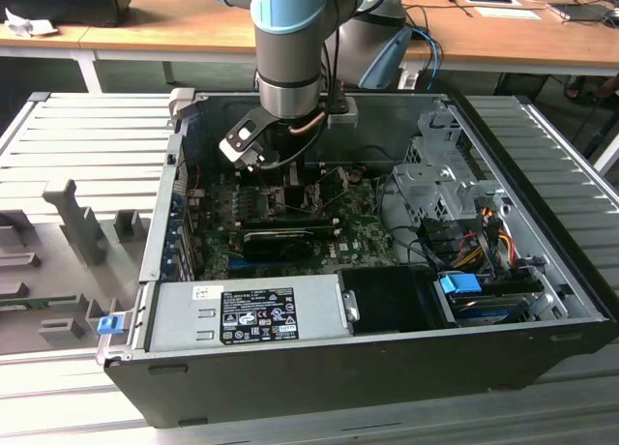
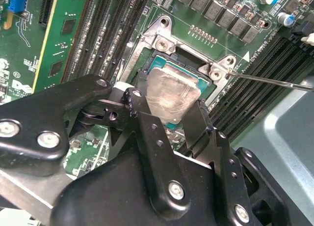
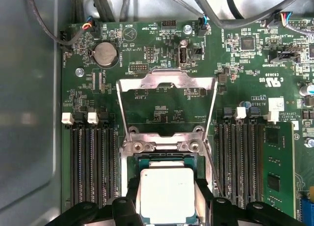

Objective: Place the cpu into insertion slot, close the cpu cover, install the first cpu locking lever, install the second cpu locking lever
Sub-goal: 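Place the cpu into insertion slot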

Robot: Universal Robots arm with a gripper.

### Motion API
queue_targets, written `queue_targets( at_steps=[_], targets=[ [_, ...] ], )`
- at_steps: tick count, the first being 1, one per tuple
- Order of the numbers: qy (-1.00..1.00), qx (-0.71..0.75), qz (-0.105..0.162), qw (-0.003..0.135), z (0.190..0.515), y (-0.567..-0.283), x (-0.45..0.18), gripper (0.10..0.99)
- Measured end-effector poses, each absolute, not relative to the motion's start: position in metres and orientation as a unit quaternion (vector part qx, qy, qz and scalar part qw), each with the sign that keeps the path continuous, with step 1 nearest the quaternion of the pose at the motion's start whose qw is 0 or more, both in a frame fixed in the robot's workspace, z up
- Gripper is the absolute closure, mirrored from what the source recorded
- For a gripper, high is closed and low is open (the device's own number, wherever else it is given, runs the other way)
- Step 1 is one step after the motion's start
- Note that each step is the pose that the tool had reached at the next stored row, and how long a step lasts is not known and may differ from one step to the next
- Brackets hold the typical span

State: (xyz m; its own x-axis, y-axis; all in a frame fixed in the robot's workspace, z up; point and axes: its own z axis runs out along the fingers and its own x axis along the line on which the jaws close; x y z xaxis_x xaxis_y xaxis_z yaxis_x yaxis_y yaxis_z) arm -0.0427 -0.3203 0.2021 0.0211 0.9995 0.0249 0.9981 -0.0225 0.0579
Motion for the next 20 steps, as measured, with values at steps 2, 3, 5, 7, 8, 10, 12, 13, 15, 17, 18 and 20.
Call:
queue_targets(
  at_steps=[2,3,5,7,8,10,12,13,15,17,18,20],
  targets=[
    [0.699,0.715,0.029,0.012,0.202,-0.320,-0.042,0.561],
    [0.699,0.715,0.029,0.012,0.202,-0.320,-0.042,0.561],
    [0.699,0.715,0.029,0.012,0.202,-0.320,-0.042,0.561],
    [0.699,0.715,0.029,0.012,0.202,-0.320,-0.042,0.545],
    [0.699,0.715,0.029,0.012,0.202,-0.320,-0.042,0.545],
    [0.699,0.715,0.029,0.012,0.202,-0.320,-0.042,0.482],
    [0.699,0.715,0.029,0.012,0.203,-0.320,-0.042,0.482],
    [0.699,0.715,0.029,0.012,0.207,-0.320,-0.042,0.482],
    [0.699,0.715,0.029,0.012,0.211,-0.320,-0.042,0.565],
    [0.699,0.715,0.029,0.012,0.212,-0.320,-0.042,0.690],
    [0.699,0.715,0.028,0.012,0.213,-0.320,-0.042,0.749],
    [0.699,0.715,0.028,0.012,0.216,-0.320,-0.042,0.980]
  ],
)
